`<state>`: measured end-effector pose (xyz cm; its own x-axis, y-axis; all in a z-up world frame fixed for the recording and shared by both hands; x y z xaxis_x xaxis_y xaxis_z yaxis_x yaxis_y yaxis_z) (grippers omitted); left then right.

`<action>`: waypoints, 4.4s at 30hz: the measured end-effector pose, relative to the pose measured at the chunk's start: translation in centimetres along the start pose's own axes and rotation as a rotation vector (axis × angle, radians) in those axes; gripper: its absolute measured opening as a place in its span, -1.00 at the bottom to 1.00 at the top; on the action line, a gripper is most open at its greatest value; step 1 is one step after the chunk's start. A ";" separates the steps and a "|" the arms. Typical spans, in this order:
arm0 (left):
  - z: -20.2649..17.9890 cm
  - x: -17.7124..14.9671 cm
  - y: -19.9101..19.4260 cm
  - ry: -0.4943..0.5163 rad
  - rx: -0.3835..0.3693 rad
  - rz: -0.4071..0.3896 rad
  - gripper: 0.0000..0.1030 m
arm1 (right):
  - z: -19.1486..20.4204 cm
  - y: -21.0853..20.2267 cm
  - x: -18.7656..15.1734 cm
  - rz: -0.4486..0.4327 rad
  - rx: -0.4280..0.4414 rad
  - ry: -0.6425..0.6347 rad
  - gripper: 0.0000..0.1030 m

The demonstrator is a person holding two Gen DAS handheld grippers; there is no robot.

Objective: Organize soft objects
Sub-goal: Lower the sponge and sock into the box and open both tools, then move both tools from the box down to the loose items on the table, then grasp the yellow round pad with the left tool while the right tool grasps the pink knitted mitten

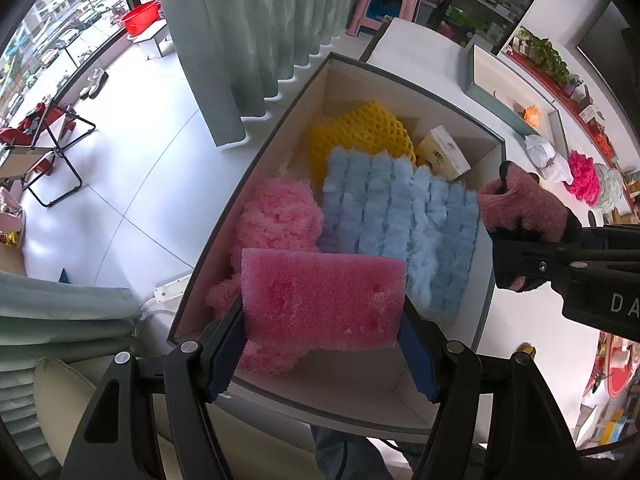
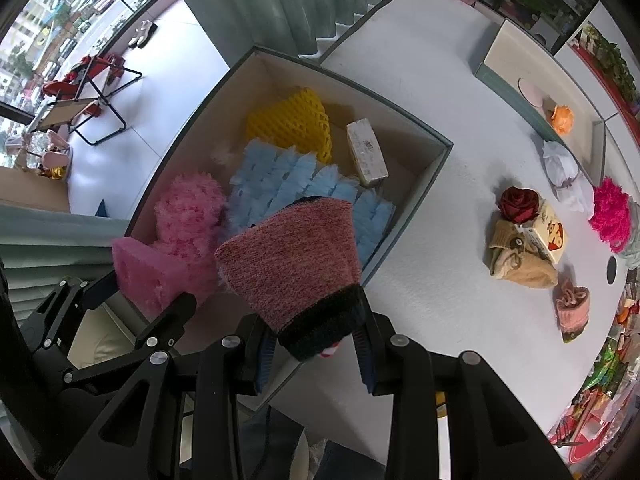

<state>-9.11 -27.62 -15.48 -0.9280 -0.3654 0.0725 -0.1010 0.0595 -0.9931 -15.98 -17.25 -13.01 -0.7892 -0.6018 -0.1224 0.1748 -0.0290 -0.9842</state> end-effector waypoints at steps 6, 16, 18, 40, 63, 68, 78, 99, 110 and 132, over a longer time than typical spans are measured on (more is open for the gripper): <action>-0.3 0.2 0.3 0.012 0.000 0.008 0.38 | 0.1 0.3 0.3 0.009 -0.005 -0.004 -0.28; -0.4 0.7 1.2 0.025 0.014 0.041 0.38 | 0.7 1.5 1.0 0.031 -0.005 -0.009 -0.27; -0.4 0.8 1.4 0.027 0.013 0.052 0.38 | 0.9 1.6 1.2 0.031 -0.007 -0.015 -0.27; -0.5 -0.3 1.6 0.063 0.067 0.114 0.98 | -0.2 1.1 1.0 0.024 0.051 0.028 1.00; -3.7 -1.2 0.1 0.141 0.179 0.116 0.98 | -7.2 0.1 -4.8 0.004 0.135 0.192 1.00; -3.8 -1.2 0.2 0.123 0.190 0.126 0.98 | -9.0 0.3 -6.1 0.006 0.149 0.231 1.00; -3.9 -1.8 -0.3 0.093 0.222 0.145 0.98 | -8.1 -0.2 -6.8 -0.034 0.116 0.117 1.00; -25.8 -10.3 6.9 0.589 0.185 0.321 0.98 | -30.4 9.6 -26.8 0.171 0.250 0.802 1.00; -28.7 -11.7 13.2 0.379 0.202 0.333 0.98 | -33.6 9.2 -26.3 0.121 0.181 0.678 1.00; -28.9 -10.5 15.4 0.128 0.104 0.346 1.00 | -36.8 10.2 -5.2 -0.029 -0.039 0.299 0.61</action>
<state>-11.24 3.96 -28.84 -0.9387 -0.2209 -0.2646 0.2573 0.0618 -0.9644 -31.74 14.92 -27.08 -0.9329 -0.3392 -0.1209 0.1315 -0.0083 -0.9913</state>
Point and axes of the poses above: each gripper's, at about its wrist camera, not at the fingertips, and y roughly the way its jaws point, z to its left, x to its top, the point moved 7 cm from there along y, roughly the way its jaws point, and after that the axes turned 10 degrees about z, right-handed, at the moved point
